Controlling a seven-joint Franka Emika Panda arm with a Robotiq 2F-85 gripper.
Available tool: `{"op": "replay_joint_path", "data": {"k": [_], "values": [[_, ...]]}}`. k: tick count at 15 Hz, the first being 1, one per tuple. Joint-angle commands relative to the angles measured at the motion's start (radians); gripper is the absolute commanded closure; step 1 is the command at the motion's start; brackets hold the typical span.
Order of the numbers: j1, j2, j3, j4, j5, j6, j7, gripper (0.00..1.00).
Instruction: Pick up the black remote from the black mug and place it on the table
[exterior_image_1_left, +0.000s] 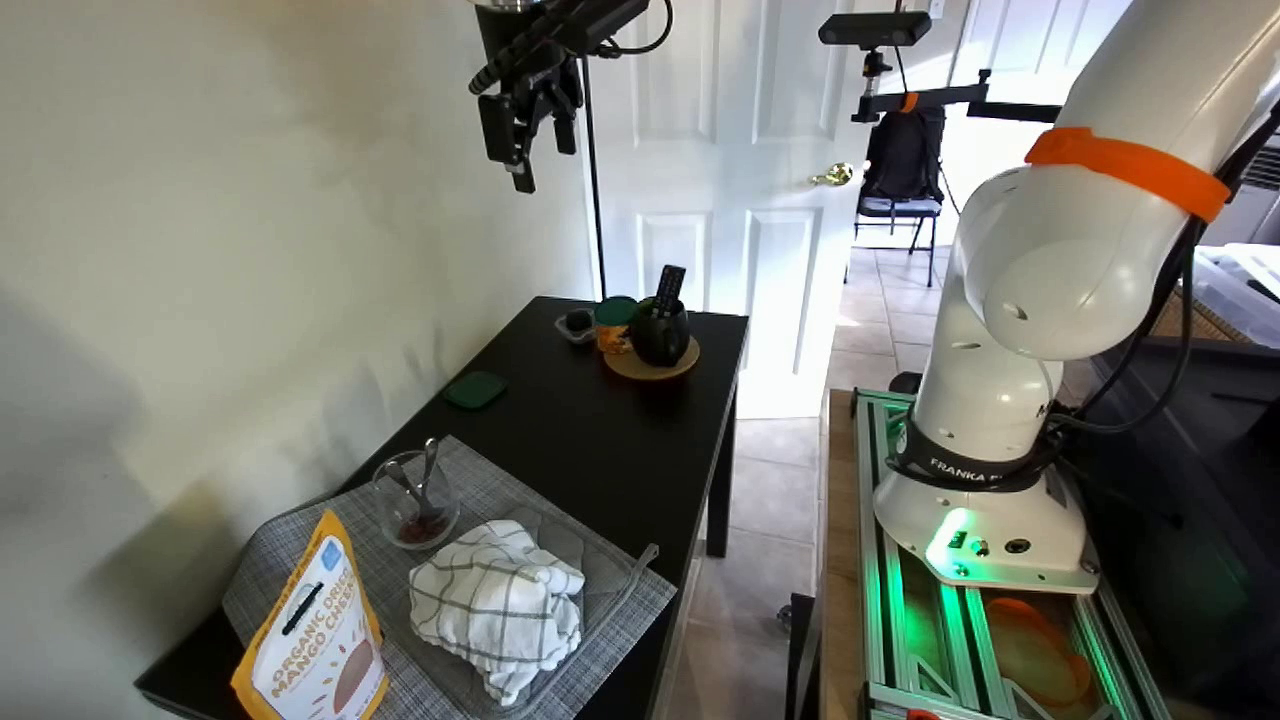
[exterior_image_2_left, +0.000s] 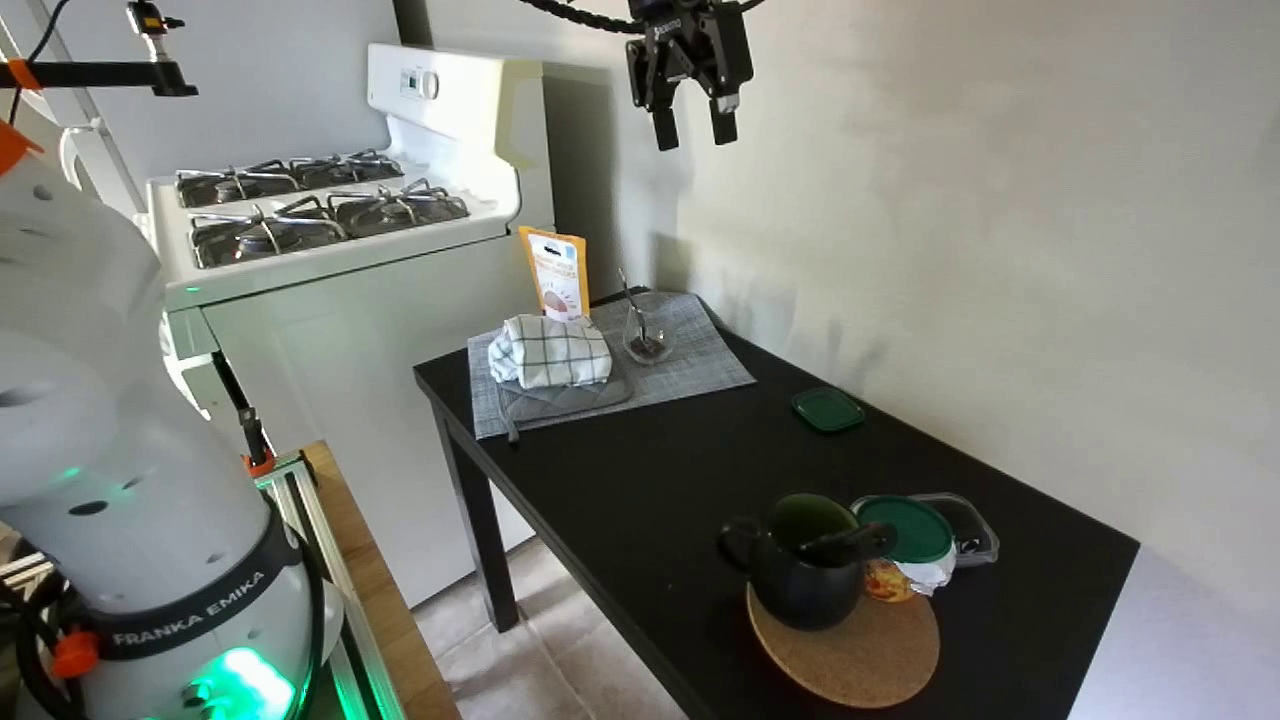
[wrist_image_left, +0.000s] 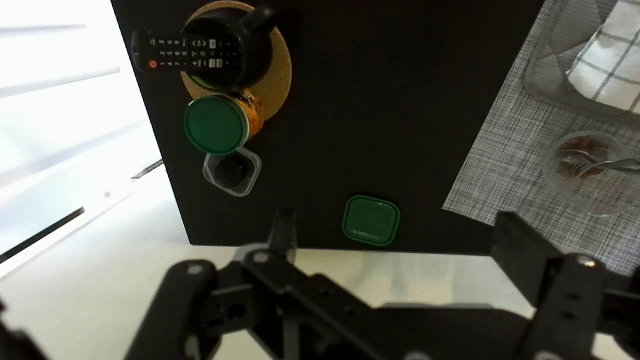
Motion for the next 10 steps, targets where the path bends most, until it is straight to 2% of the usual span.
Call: {"op": "replay_joint_path", "data": {"k": [1,7,10], "values": [[0.023,0.002,-0.02,0.002,-0.007,-0.004,0.006,0.0],[0.022,0.004,-0.022,0.003,-0.006,-0.011,0.009,0.0],[0.014,0.007,-0.05,-0.011,0.012,-0.055,-0.004,0.0]]}}
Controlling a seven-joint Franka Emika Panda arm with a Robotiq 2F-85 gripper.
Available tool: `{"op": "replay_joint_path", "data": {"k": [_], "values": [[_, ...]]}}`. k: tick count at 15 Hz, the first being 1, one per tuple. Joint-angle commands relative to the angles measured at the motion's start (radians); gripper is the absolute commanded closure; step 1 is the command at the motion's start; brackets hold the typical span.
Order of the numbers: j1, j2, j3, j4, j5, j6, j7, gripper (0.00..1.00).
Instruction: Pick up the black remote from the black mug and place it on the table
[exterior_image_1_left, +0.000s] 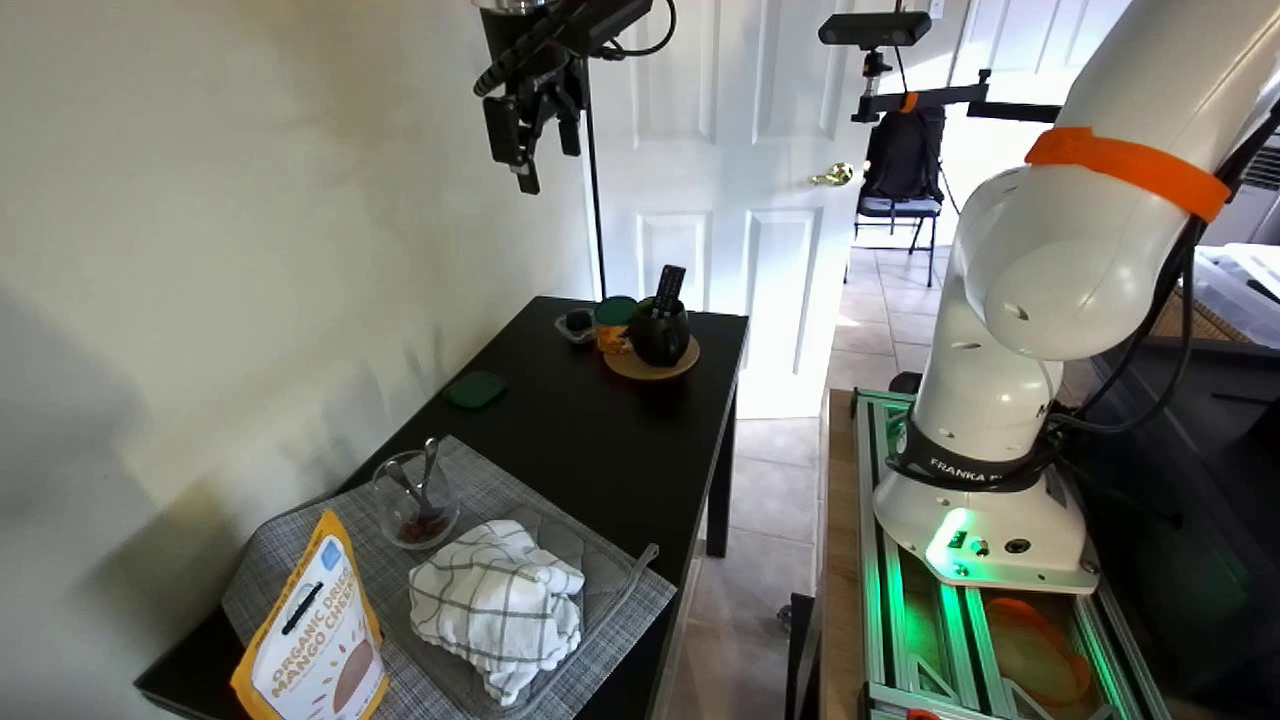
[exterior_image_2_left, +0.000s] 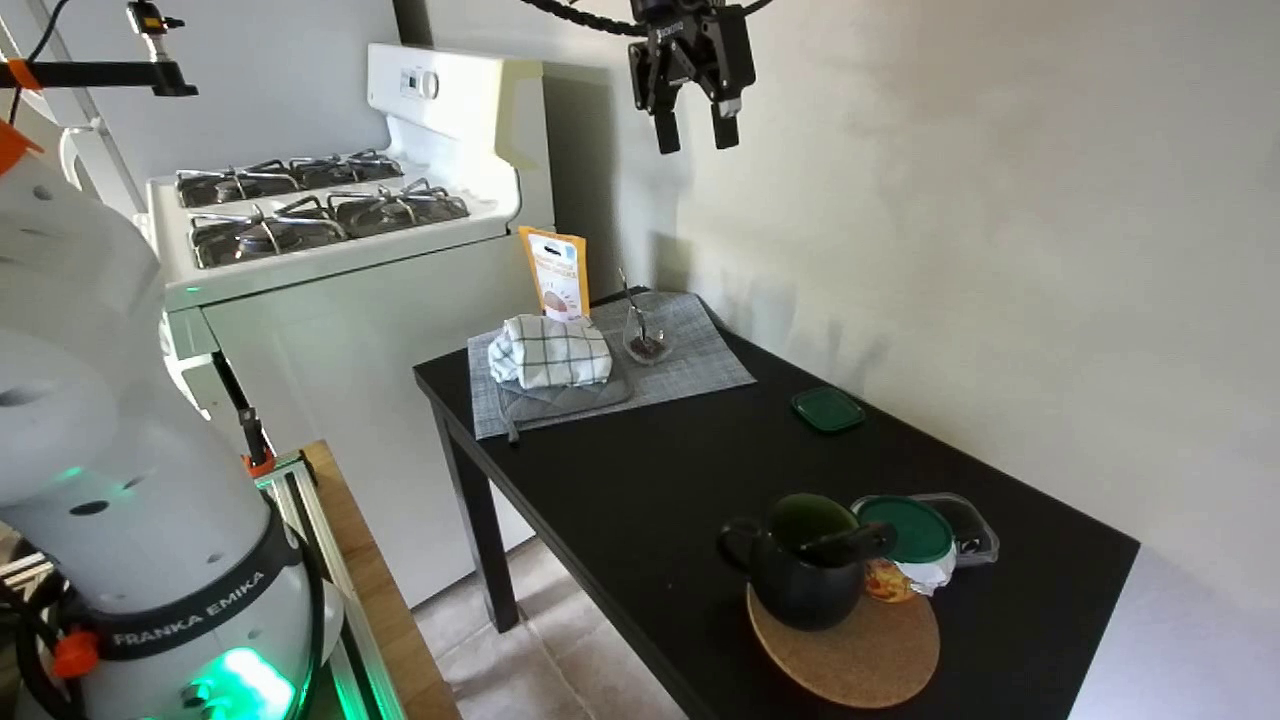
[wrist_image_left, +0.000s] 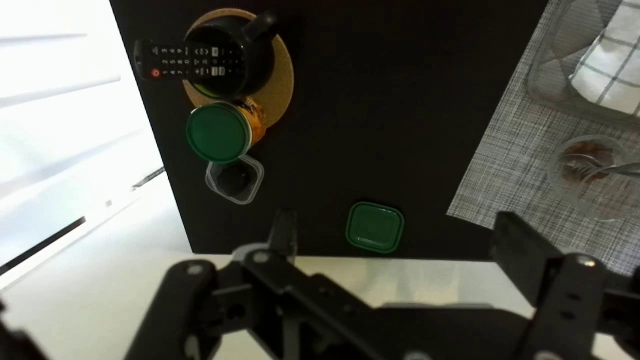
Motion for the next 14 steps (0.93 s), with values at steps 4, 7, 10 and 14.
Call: {"op": "replay_joint_path", "data": {"k": [4,7,10,14], "values": [[0.005,-0.004,-0.091,-0.089,0.022,-0.03,-0.07,0.0],[-0.015,0.017,-0.142,-0.138,0.035,-0.025,-0.09,0.0],[-0.039,0.046,-0.195,-0.187,0.071,-0.006,-0.079,0.0],[-0.078,0.088,-0.252,-0.231,0.102,0.043,-0.09,0.0]]}}
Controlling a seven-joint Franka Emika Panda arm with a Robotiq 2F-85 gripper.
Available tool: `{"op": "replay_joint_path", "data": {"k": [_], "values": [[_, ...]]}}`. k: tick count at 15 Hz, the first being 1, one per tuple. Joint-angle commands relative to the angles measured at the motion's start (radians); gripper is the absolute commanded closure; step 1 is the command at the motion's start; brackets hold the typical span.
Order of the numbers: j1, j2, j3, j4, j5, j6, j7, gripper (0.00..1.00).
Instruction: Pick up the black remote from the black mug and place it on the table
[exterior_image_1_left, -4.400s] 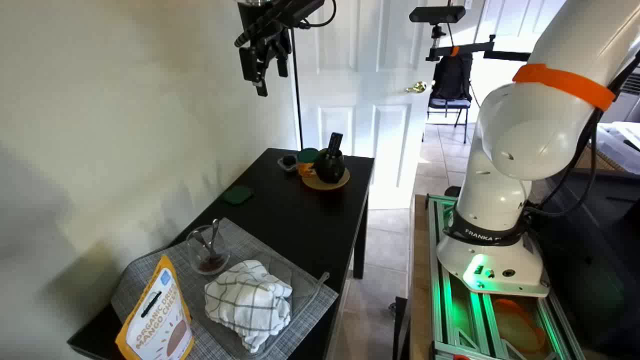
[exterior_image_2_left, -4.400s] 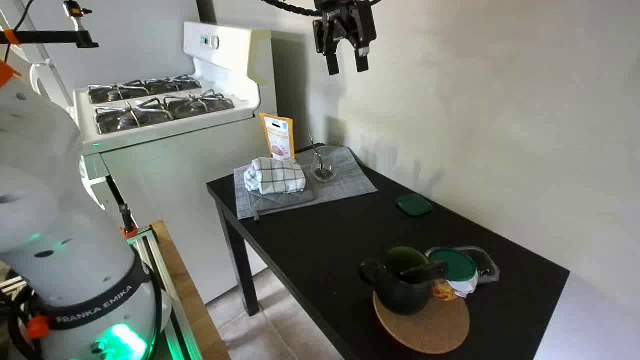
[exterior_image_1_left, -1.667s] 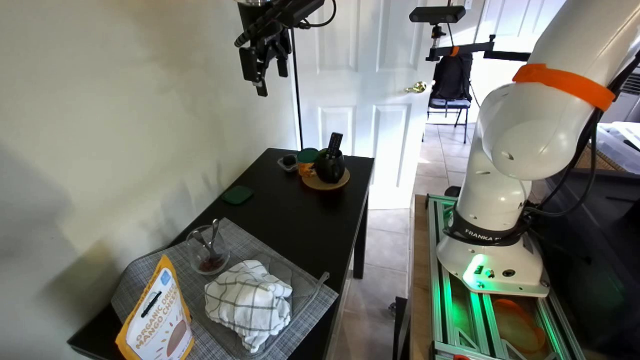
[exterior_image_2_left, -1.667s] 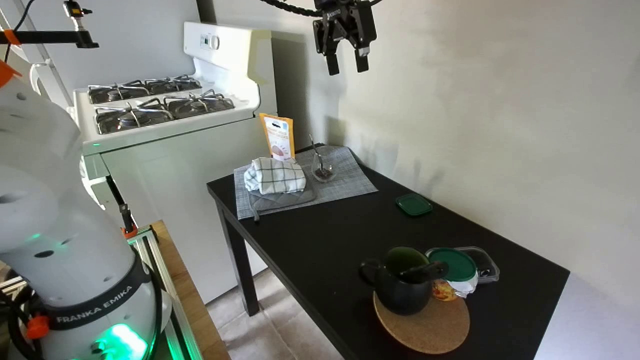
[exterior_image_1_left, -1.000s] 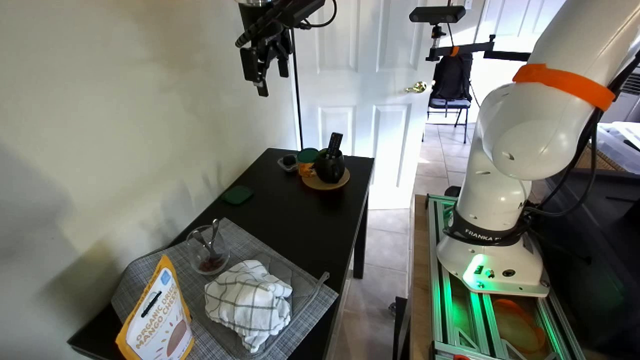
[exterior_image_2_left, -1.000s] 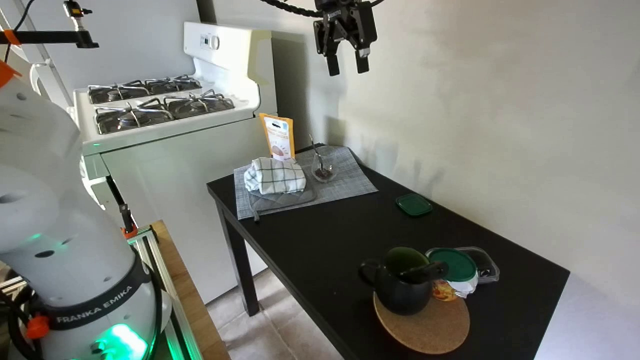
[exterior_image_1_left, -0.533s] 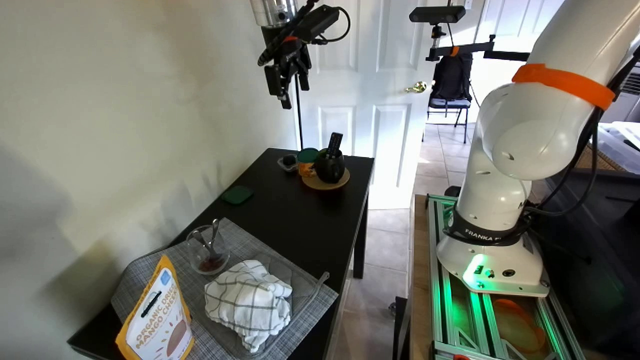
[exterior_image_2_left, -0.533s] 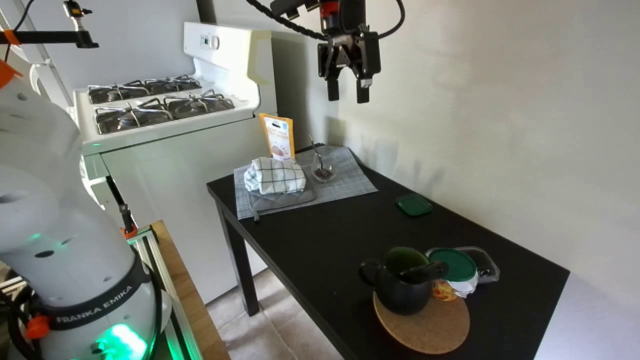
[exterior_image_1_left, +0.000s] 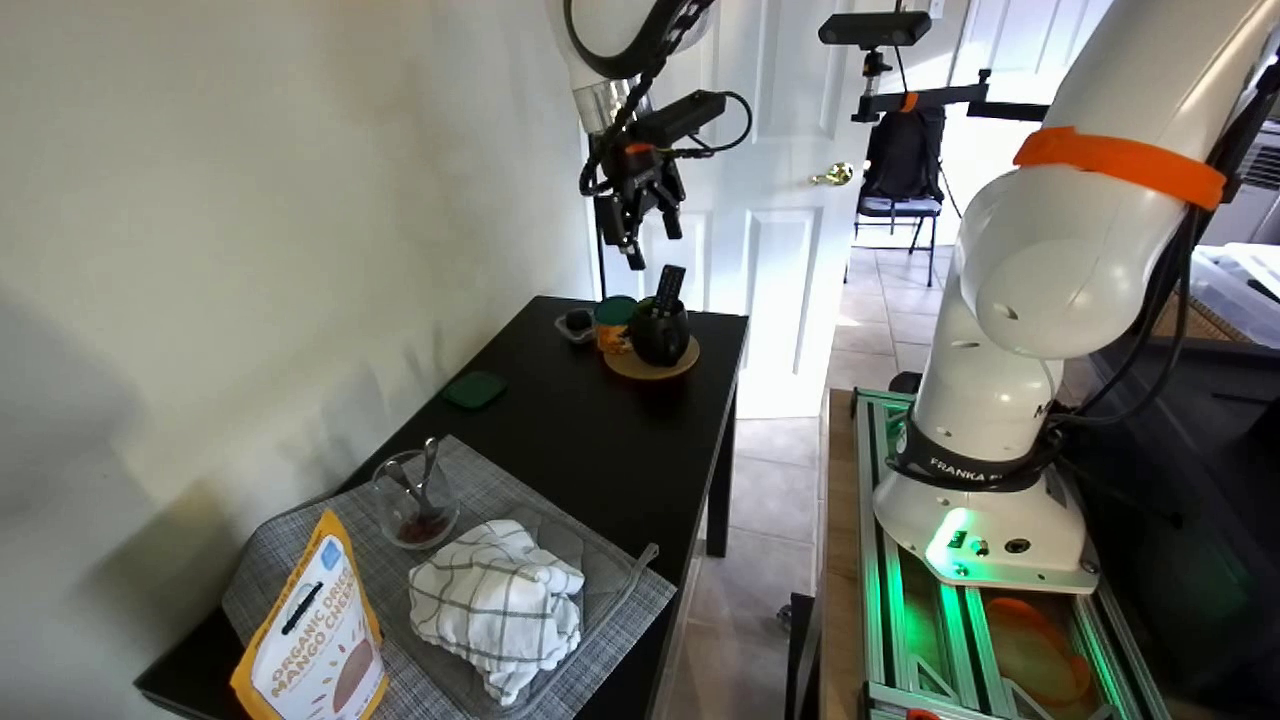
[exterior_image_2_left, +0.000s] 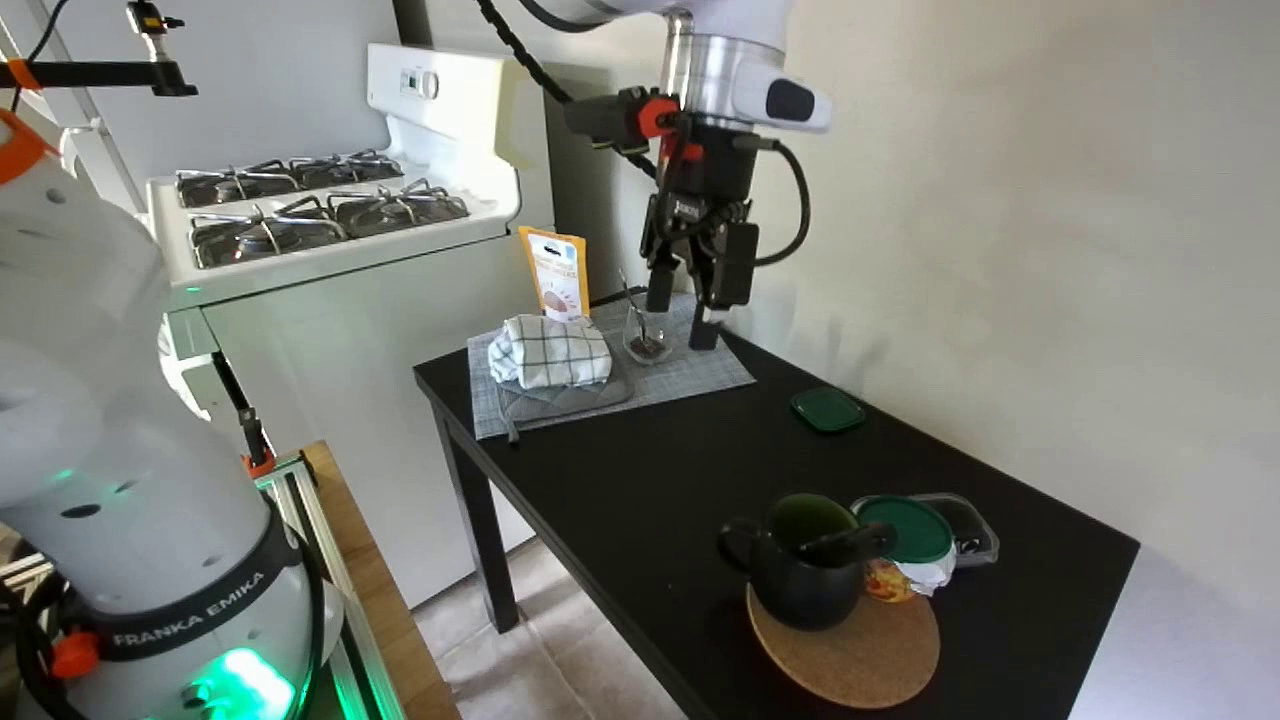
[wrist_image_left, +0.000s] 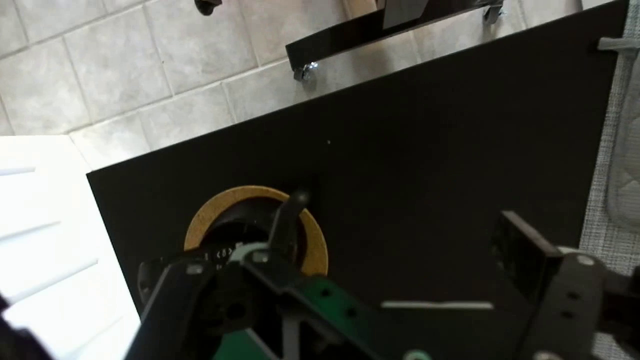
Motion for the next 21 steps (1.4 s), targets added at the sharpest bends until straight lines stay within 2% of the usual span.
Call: {"op": "replay_joint_path", "data": {"k": [1,3,7,11,13,14,18,19,21], "values": [[-0.034,0.024,-0.042,-0.049,0.032,0.077,-0.022,0.0],[-0.061,0.038,-0.067,-0.063,0.01,0.106,-0.04,0.0],[-0.121,0.063,-0.119,-0.065,-0.022,0.088,-0.074,0.0],[-0.166,0.048,-0.188,-0.073,-0.015,0.172,-0.212,0.0],[-0.188,0.051,-0.224,-0.064,0.03,0.191,-0.244,0.0],[-0.176,0.066,-0.194,-0.049,-0.001,0.161,-0.203,0.0],[-0.193,0.065,-0.219,-0.048,0.013,0.174,-0.231,0.0],[-0.2,0.066,-0.212,-0.053,0.001,0.195,-0.176,0.0],[-0.212,0.052,-0.23,-0.083,-0.006,0.274,-0.199,0.0]]}}
